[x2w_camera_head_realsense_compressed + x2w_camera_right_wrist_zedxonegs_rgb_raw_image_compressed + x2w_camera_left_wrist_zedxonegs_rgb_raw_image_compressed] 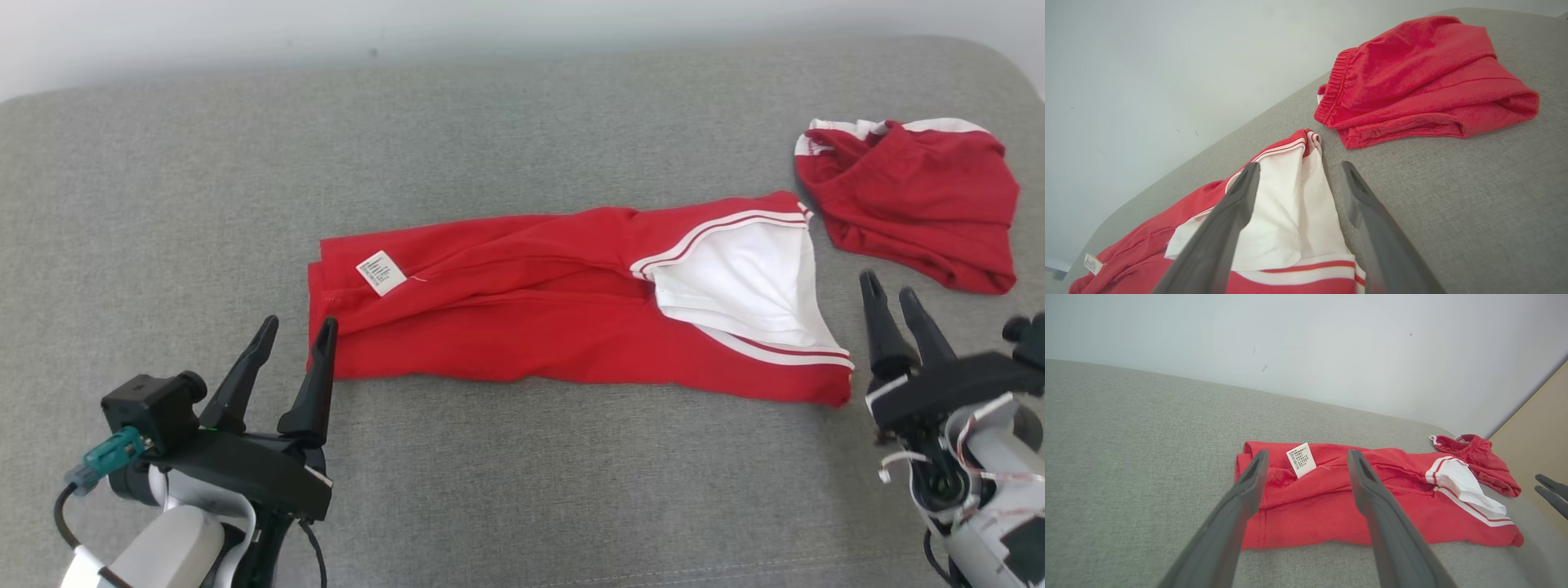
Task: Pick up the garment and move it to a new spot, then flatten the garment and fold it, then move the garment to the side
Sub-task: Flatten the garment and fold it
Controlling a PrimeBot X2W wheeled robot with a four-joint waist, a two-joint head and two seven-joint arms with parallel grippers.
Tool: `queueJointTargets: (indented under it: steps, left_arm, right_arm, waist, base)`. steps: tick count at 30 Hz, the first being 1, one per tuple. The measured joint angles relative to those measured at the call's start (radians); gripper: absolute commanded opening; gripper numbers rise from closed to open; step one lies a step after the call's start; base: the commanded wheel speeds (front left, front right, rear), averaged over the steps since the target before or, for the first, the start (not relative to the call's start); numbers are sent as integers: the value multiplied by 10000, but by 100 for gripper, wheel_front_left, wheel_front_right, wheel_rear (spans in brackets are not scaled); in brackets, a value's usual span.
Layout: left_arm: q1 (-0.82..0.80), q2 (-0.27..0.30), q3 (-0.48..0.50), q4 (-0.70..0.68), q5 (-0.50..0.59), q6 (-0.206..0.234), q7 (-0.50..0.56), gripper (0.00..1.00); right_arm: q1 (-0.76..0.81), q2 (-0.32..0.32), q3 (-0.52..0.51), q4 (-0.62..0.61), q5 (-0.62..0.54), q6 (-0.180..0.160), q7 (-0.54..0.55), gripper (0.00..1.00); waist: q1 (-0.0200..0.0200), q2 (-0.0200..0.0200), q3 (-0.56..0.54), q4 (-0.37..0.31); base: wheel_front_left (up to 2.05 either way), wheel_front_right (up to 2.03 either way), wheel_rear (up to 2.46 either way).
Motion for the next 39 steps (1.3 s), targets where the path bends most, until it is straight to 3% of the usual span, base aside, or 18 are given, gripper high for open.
queueJointTargets:
  steps: [6, 19, 32, 39]
  left_arm:
    - [38, -151, 121, -351, 520, 6, 0, 100]
    - [202, -249, 514, -709, 1095, 6, -2, 100]
    - [394, -414, 918, -920, 1423, 0, -2, 100]
    - [426, -489, 1110, -924, 1613, -19, -2, 100]
  right_arm:
    - [-891, 253, 63, 754, 40, 123, 161, 100]
    - [-1762, 546, 146, 2830, 936, 378, 1937, 100]
    - [-2496, 909, 115, 4011, 1273, 472, 2984, 100]
    - [-2646, 1068, 81, 4433, 1662, 683, 3597, 100]
  waist:
    - [1, 0, 143, 202]
    - [2, 0, 430, 652]
    - [1, -1, 667, 827]
    - [1, 0, 678, 876]
  base:
    - [0, 0, 0]
    - [0, 0, 0]
    - [0, 0, 0]
    - [0, 0, 0]
